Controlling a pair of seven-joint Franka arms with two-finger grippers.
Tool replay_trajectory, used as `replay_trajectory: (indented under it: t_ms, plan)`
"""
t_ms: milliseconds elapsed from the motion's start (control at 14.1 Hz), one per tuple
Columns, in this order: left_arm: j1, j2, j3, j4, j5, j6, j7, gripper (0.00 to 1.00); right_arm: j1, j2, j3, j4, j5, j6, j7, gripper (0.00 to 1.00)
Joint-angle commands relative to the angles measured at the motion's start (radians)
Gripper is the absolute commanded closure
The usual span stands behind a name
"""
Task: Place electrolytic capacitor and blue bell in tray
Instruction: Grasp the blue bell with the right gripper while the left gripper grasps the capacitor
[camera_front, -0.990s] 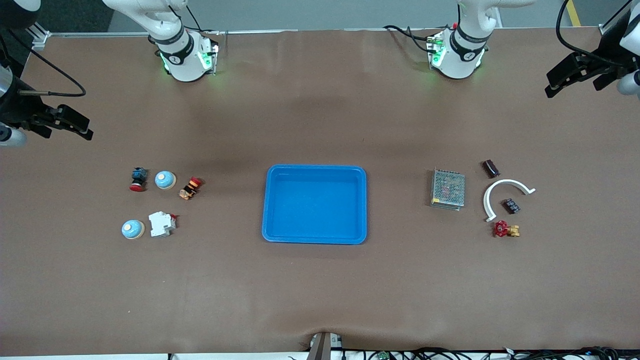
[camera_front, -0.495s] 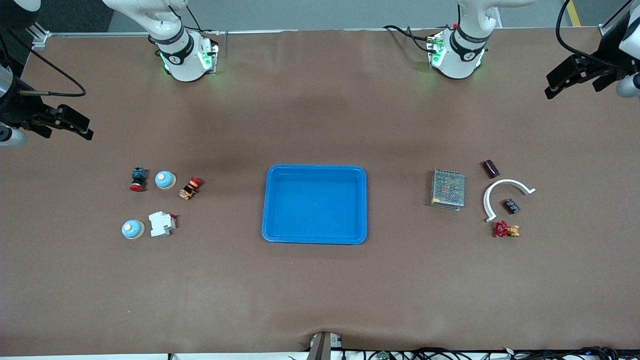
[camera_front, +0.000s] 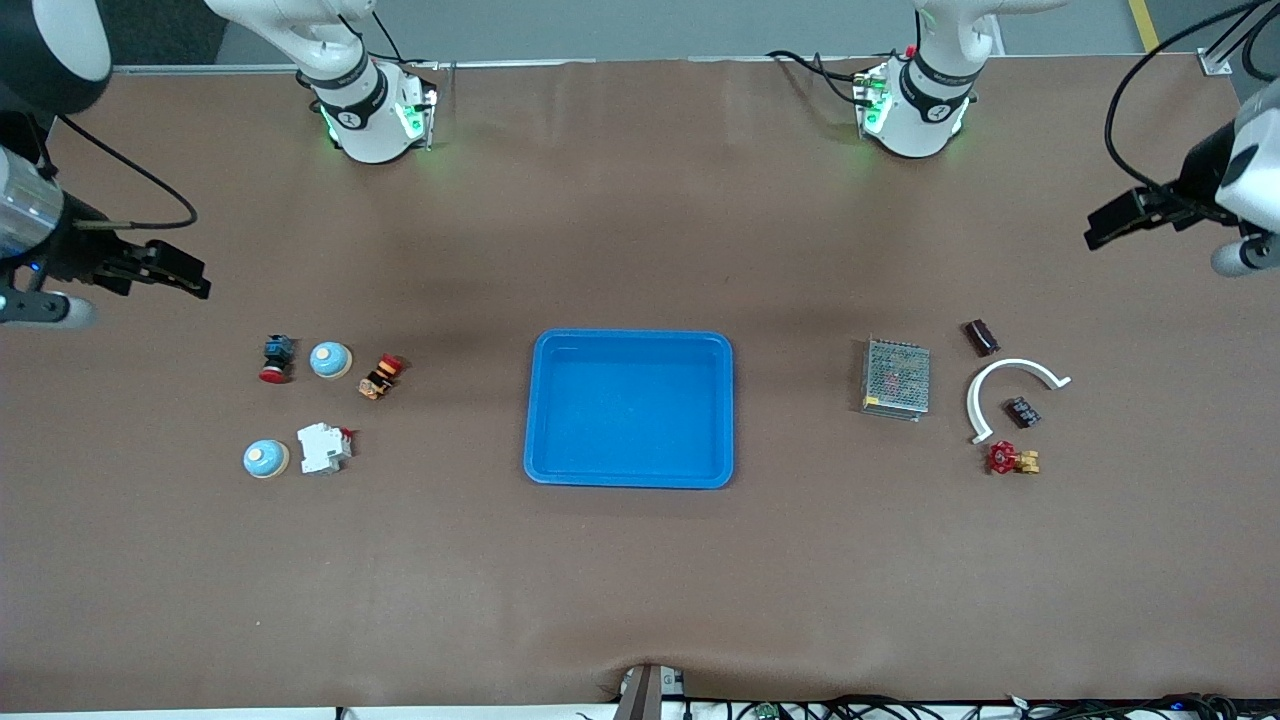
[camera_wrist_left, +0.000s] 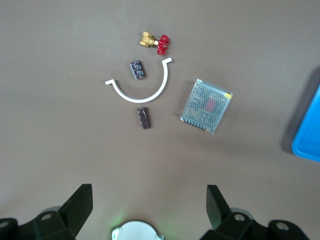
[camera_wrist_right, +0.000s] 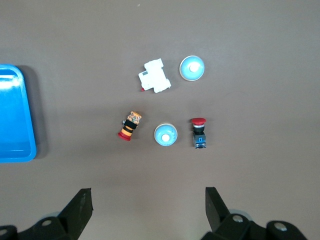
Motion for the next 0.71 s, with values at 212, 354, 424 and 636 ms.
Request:
replay_trajectory:
  t_ms: [212, 354, 424, 636]
  plan:
    - [0.086, -0.022, -0.006, -0.318, 0.017, 0.381, 0.017, 0.0, 0.02, 0.105, -0.004, 0.007, -0.019, 0.057, -0.139, 0.0]
    - [0.101, 0.018, -0.007, -0.394, 0.017, 0.515, 0.017, 0.0, -0.019, 0.153, -0.006, 0.005, -0.019, 0.101, -0.291, 0.0]
    - [0.103, 0.059, -0.006, -0.4, 0.017, 0.555, 0.017, 0.0, -0.024, 0.177, -0.007, 0.002, -0.019, 0.117, -0.352, 0.0]
    - [0.106, 0.162, -0.004, -0.4, 0.017, 0.643, 0.017, 0.0, -0.039, 0.203, -0.007, -0.064, -0.03, 0.239, -0.458, 0.0]
